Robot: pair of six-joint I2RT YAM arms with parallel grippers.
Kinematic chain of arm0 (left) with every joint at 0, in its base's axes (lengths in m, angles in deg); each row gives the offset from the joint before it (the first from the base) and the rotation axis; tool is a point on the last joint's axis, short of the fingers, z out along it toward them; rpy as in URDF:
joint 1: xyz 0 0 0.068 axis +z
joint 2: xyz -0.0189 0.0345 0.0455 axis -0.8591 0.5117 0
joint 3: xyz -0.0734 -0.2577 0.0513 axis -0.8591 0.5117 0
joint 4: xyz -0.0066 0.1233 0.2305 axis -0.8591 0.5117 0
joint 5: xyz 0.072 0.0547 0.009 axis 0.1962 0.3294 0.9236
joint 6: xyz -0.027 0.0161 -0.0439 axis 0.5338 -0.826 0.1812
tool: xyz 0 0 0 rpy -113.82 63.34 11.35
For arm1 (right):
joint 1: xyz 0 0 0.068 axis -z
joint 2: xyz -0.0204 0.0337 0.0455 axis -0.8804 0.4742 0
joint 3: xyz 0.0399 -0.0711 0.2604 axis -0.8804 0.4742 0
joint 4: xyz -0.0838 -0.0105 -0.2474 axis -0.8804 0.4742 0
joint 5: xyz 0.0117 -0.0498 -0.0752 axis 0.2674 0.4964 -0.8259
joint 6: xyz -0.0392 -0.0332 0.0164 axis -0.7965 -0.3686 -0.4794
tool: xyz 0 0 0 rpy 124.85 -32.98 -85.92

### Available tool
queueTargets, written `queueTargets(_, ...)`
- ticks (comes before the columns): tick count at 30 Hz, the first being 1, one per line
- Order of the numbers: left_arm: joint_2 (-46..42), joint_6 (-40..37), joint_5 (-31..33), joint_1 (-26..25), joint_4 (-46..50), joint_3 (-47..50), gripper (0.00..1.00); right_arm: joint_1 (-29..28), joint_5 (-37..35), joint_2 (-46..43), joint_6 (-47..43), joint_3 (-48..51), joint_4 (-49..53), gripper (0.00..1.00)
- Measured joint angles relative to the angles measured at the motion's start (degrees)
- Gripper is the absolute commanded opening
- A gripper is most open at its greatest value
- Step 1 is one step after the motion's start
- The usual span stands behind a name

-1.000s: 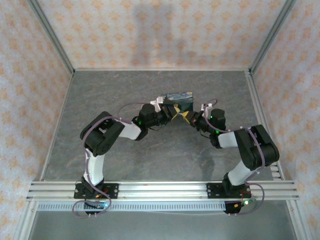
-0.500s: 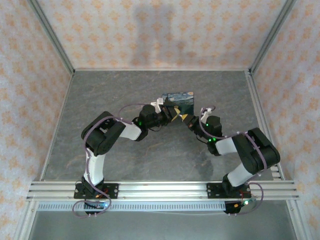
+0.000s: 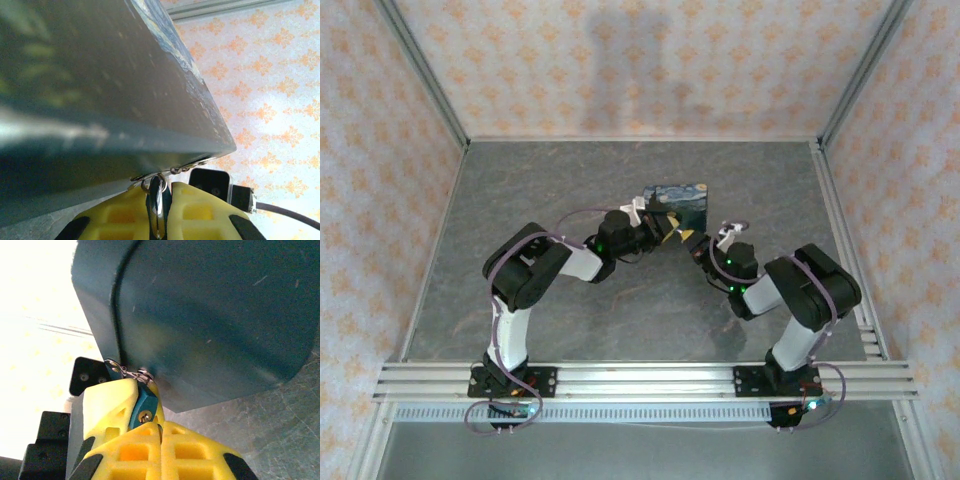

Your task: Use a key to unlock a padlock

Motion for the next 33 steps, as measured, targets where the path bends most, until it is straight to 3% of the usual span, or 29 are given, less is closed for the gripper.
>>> queueTargets(18, 0.0, 0.15, 1.57, 0.39, -1.14, 0.59, 0.0, -2.14, -3.5, 2.21, 2.27, -1.33, -1.49, 0.0)
queueTargets(33, 0.85, 1.42, 2.62, 1.14, -2.62, 1.03, 0.0, -1.92, -2.4, 5.01, 5.35, -3.56, -2.1, 0.0)
